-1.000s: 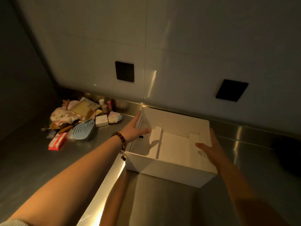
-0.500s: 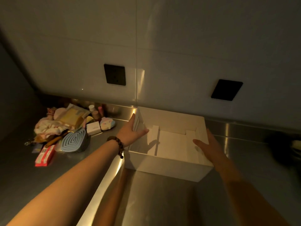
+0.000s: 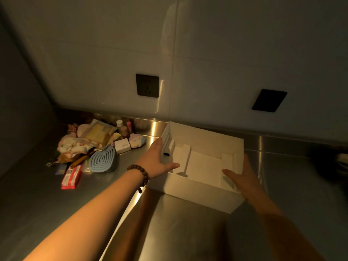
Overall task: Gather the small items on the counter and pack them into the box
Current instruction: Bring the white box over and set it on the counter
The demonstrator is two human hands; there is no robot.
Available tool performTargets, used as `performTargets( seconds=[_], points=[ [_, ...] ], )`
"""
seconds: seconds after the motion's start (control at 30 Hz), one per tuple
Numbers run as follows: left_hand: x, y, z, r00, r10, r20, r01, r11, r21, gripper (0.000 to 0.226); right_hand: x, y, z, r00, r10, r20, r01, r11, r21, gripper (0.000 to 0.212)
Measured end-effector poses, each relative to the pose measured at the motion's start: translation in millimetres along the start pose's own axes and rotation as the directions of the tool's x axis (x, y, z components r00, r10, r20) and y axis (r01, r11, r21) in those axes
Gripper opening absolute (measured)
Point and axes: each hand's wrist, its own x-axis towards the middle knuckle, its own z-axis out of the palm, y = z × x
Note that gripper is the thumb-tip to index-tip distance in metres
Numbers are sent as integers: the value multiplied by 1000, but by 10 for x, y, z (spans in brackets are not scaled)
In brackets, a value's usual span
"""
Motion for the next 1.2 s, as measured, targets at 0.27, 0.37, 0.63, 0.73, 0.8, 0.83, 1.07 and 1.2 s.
performTargets(
  seconds=[0.27,0.37,0.63,0.73,0.8,0.83,1.07,1.2],
  points=[
    [-19,-532,-415,995,84,63,-84,996,13,115,-420,-242,617,993,50,-108,-52,998,-21,86],
    [9,-667,-515,986,132,100,-134,991,9,114,-664,-321,806,983,83,-162,-84,996,1,86],
    [47,-700,-534,963,228,145,-233,972,23,112,-1142,-393,1035,936,124,-329,-122,992,26,80],
    [26,-684,-542,959,244,148,-249,968,22,112,-1114,-435,1026,928,141,-344,-152,988,-6,78],
    [9,-671,-542,957,247,151,-254,967,28,112,-1078,-439,1007,926,144,-350,-166,985,-36,77],
    [-1,-664,-544,958,245,149,-253,967,34,111,-1067,-435,1004,925,145,-350,-173,984,-48,77],
    [-187,-656,-447,975,206,88,-211,977,44,115,-966,-392,876,948,166,-271,-193,978,-75,74],
    [-221,-648,-425,981,181,68,-182,983,23,112,-954,-385,850,949,181,-257,-211,973,-93,80]
  ],
)
